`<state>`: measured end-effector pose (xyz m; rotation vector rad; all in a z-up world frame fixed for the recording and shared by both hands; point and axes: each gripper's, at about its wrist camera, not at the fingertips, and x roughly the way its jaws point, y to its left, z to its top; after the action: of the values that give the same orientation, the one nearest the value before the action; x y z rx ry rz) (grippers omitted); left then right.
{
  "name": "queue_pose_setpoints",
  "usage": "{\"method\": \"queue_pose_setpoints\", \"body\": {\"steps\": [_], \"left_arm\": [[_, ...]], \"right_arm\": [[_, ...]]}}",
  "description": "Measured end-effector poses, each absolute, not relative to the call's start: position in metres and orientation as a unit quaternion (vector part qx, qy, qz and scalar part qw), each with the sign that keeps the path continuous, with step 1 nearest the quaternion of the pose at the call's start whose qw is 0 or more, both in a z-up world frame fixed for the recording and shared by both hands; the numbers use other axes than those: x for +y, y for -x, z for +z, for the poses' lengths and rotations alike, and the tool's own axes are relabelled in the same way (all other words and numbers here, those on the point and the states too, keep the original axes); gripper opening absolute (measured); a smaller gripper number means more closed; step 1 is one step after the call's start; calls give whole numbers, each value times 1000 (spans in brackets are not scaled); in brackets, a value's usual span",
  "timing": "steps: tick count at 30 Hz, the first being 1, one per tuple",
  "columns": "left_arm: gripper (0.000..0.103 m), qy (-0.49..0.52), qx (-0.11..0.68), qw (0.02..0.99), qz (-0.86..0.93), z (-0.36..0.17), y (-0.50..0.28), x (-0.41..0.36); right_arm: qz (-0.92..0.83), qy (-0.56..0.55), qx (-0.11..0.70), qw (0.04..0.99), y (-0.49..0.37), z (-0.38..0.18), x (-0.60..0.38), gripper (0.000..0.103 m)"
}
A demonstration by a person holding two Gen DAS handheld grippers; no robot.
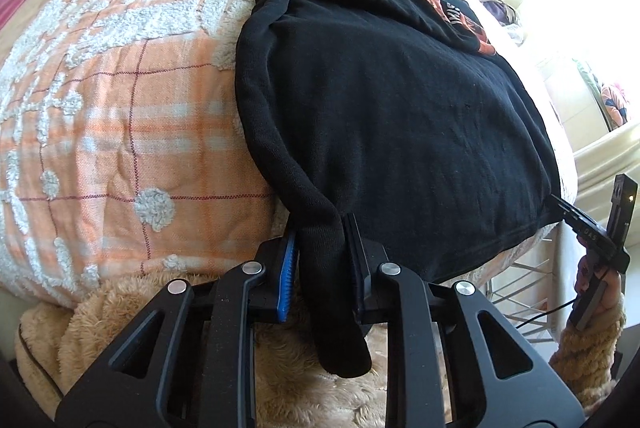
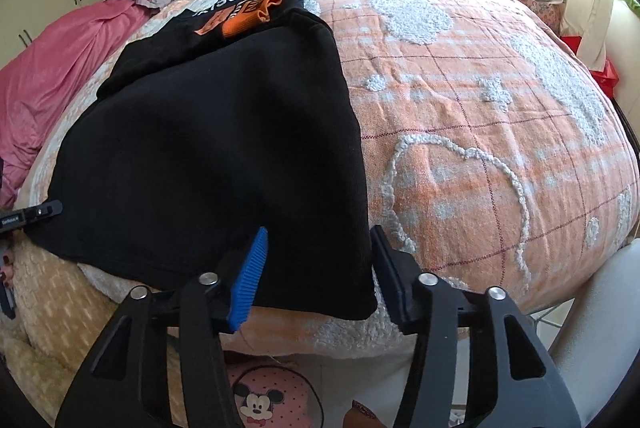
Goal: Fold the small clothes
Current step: 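Grasp the black hem with the left tool while the right tool grasps it too, then lift the hem with both tools and fold it up toward the collar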
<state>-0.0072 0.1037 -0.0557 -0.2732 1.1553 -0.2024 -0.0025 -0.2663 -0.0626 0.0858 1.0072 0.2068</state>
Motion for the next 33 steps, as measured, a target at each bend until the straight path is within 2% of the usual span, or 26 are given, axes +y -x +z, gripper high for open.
{"method": "queue_pose_setpoints", "body": {"steps": [2,4,6,9,15,19,21,33], "left_arm": [[15,130,544,824,-96,-55,7,104],[15,132,544,823,-96,-55,7,105],[17,133,544,823,-96,-55,7,106],[24,139,544,822,-95,-55,9,108],[24,152,542,821,-95,-54,11,110],[9,159,540,822,-87,-53,14,115],[6,170,533,825,-85,-50,16,119],[4,228,440,865,-78,13,4,151]], "right_arm": [[106,-28,481,870,5,-62,-265,32],[114,-24,479,870,7,-61,-264,16],[120,-29,476,871,7,-58,-263,9],[139,-66,457,876,10,-48,-267,8],[155,-118,407,892,10,-22,-274,7],[163,-137,370,904,6,-2,-274,7],[164,-141,360,908,3,4,-273,7],[167,-173,312,919,-9,30,-272,7]]}}
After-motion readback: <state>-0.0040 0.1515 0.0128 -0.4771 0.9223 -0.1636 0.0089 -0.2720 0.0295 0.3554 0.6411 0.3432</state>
